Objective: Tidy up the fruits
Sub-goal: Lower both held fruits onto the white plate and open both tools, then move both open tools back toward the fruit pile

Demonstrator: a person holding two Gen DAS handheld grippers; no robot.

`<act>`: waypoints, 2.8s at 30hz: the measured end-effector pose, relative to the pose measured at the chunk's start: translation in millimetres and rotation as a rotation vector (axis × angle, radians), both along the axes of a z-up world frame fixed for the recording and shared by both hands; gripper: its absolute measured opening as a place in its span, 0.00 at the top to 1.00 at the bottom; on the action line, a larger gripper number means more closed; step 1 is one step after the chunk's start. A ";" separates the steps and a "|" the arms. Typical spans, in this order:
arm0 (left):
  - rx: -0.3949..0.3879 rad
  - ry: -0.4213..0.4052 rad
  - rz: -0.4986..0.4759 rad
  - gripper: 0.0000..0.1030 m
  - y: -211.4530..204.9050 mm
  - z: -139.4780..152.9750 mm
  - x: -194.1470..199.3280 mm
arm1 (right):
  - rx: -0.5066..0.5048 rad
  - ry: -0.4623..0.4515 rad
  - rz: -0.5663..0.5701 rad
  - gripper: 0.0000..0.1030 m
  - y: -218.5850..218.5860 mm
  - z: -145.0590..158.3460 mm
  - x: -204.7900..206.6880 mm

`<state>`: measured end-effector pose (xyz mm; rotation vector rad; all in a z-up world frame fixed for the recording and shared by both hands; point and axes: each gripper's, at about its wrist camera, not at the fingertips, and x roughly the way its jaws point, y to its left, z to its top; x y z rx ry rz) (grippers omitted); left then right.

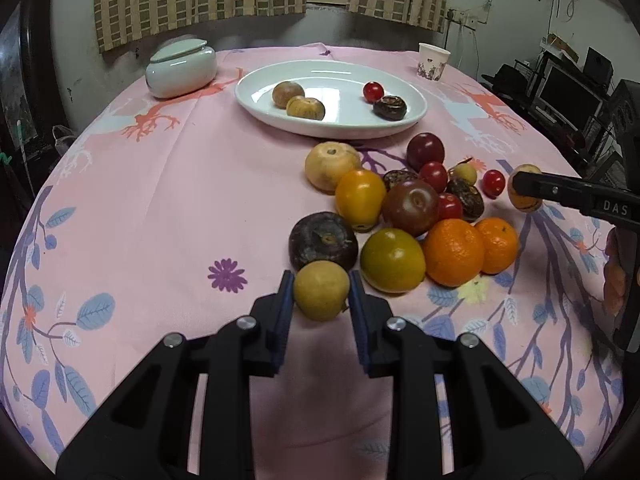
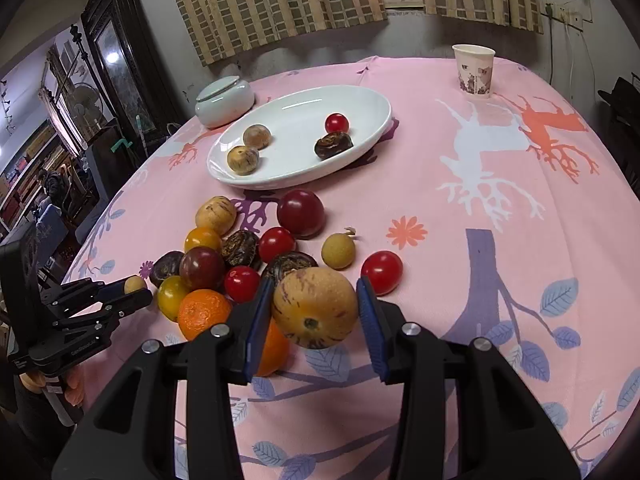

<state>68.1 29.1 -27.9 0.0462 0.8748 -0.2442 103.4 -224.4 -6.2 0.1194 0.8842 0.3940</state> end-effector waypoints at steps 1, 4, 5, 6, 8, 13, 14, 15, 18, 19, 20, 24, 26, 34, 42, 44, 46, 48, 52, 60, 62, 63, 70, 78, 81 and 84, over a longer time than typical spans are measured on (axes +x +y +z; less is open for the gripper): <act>-0.001 0.004 -0.005 0.73 -1.2 1.9 -1.4 | 0.002 -0.006 0.003 0.58 0.5 1.3 -1.0; 0.004 0.010 -0.019 0.73 -5.5 12.8 -4.5 | 0.001 -0.019 0.011 0.58 2.0 7.2 -4.5; 0.003 0.002 -0.030 0.73 -7.0 19.4 -5.2 | 0.000 -0.023 0.013 0.58 2.7 9.6 -5.4; 0.001 -0.003 -0.040 0.73 -8.5 25.8 -4.6 | -0.004 -0.027 0.017 0.58 4.3 12.5 -6.0; 0.007 -0.004 -0.053 0.73 -12.1 39.5 1.8 | -0.015 -0.032 0.023 0.58 6.6 17.5 -5.7; 0.010 -0.007 -0.020 0.73 -18.3 63.1 36.2 | -0.075 -0.070 0.038 0.58 10.5 37.8 9.6; 0.014 -0.011 -0.013 0.73 -21.0 66.0 45.8 | -0.089 -0.084 0.047 0.58 13.1 41.9 14.3; 0.026 -0.016 0.002 0.73 -23.7 68.0 55.9 | -0.107 -0.100 0.057 0.58 16.9 45.9 18.7; 0.017 -0.007 0.031 0.73 -29.9 69.7 92.1 | -0.127 -0.122 0.082 0.58 31.6 54.2 44.1; 0.016 -0.004 0.041 0.73 -31.7 69.4 102.9 | -0.118 -0.123 0.084 0.58 35.8 54.9 53.1; 0.016 -0.001 0.054 0.73 -33.8 67.8 116.2 | -0.112 -0.125 0.086 0.58 40.3 54.4 62.3; 0.015 0.033 0.098 0.73 -36.9 57.2 160.8 | -0.126 -0.110 0.094 0.58 62.3 38.3 102.5; 0.015 0.049 0.095 0.73 -37.5 51.5 177.0 | -0.145 -0.084 0.119 0.58 74.0 26.3 122.2; 0.016 0.067 0.122 0.73 -34.4 35.0 219.6 | -0.202 -0.035 0.157 0.58 99.9 -2.3 158.6; 0.015 0.063 0.141 0.36 -35.8 30.2 218.4 | -0.304 -0.083 0.176 0.44 112.7 -4.4 153.8; 0.017 0.050 0.140 0.33 -35.6 37.2 211.7 | -0.279 -0.098 0.171 0.44 105.9 3.1 147.1; 0.019 0.029 0.150 0.31 -32.8 45.6 202.4 | -0.238 -0.098 0.156 0.44 94.3 13.0 138.3; 0.015 0.020 0.154 0.30 -29.3 52.9 192.7 | -0.205 -0.098 0.152 0.44 83.9 21.6 128.8; 0.009 0.009 0.164 0.26 -22.9 65.4 168.5 | -0.162 -0.102 0.121 0.44 57.9 37.8 101.6; 0.023 -0.033 0.113 0.21 -27.9 79.7 106.9 | -0.081 -0.085 0.075 0.40 25.8 47.9 48.6; 0.025 -0.031 0.101 0.19 -29.5 77.4 93.8 | -0.075 -0.083 0.083 0.35 24.6 44.6 35.9; 0.024 -0.030 0.098 0.18 -30.1 75.5 86.9 | -0.076 -0.075 0.092 0.35 25.4 42.2 31.9; 0.024 -0.032 0.091 0.15 -27.3 59.5 51.5 | -0.161 -0.018 0.166 0.35 40.8 4.9 -2.0; -0.003 0.015 0.090 0.15 -26.0 36.8 33.5 | -0.218 0.040 0.230 0.35 54.3 -22.2 -15.0; -0.014 0.025 0.085 0.15 -25.4 31.4 30.8 | -0.218 0.048 0.250 0.35 57.5 -26.1 -17.2; -0.026 0.039 0.096 0.15 -21.0 24.6 31.8 | -0.239 0.059 0.255 0.35 60.6 -32.3 -15.8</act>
